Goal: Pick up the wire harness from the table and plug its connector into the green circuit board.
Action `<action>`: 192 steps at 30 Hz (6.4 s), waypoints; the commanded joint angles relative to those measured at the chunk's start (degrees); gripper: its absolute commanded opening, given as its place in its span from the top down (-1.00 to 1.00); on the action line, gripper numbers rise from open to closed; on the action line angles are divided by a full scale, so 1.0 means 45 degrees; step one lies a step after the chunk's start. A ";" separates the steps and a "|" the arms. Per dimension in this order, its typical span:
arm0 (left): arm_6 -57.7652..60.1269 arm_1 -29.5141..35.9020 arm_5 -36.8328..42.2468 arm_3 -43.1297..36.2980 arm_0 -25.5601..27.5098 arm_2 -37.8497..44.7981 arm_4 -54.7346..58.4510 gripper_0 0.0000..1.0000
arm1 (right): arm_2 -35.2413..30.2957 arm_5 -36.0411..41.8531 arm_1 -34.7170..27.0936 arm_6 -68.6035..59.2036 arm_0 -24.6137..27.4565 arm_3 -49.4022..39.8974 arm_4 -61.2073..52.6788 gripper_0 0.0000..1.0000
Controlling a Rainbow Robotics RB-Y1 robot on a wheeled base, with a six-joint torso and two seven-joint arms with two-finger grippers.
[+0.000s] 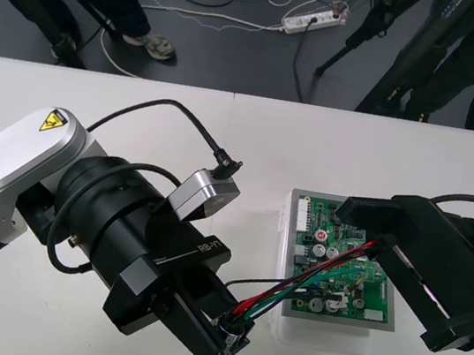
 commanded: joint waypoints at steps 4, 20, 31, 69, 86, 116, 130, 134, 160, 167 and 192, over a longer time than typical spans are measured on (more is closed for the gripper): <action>0.0796 -0.0325 0.0502 -0.0121 -0.0439 -0.0239 0.0278 1.00 | 0.0088 -0.0082 -0.0051 -0.0133 0.0153 -0.0319 0.0011 0.14; 0.0835 -0.0306 0.0502 -0.0121 -0.0439 -0.0220 0.0415 1.00 | 0.0010 -0.0082 -0.0012 0.0179 0.0172 -0.0300 0.0031 1.00; 0.0796 -0.0306 0.0502 -0.0102 -0.0439 -0.0220 0.0395 1.00 | -0.0108 -0.0082 -0.0012 0.0374 0.0172 -0.0300 0.0011 1.00; -0.0591 0.0514 0.2182 -0.0082 0.0010 0.0913 0.0317 -1.00 | -0.0498 -0.0082 -0.0305 0.0531 0.0309 -0.0026 0.0109 1.00; -0.0942 0.0202 0.1869 -0.0082 0.0948 0.3374 -0.1441 -1.00 | -0.2061 -0.0082 -0.2278 0.0628 0.1422 0.0481 0.0499 1.00; -0.5766 -0.1263 0.1283 -0.0219 0.1494 0.5249 -0.3667 -1.00 | -0.4268 -0.0082 -0.2083 0.1722 0.1364 -0.0612 0.2609 1.00; -0.6821 -0.0677 0.2573 -0.1488 0.1865 0.5249 -0.3745 -1.00 | -0.4795 0.1070 -0.1067 0.1820 0.1364 -0.2585 0.4210 1.00; -0.6977 -0.0364 0.2963 -0.1977 0.1885 0.5249 -0.3843 -1.00 | -0.4776 0.1539 -0.0461 0.1742 0.1364 -0.3132 0.4894 1.00; -0.7583 0.0339 0.6205 -0.3149 0.1455 0.3237 -0.3706 -1.00 | -0.3135 0.3434 0.1531 0.1781 0.0817 -0.4304 0.7257 1.00; -0.7563 0.0339 0.6498 -0.3149 0.1201 0.2788 -0.3589 -1.00 | -0.2549 0.3922 0.1706 0.1820 0.0543 -0.4284 0.7531 1.00; -0.7075 0.0964 0.6772 -0.3149 0.0537 0.2378 -0.2710 -1.00 | -0.2002 0.4078 0.2019 0.1820 0.0387 -0.4284 0.7628 1.00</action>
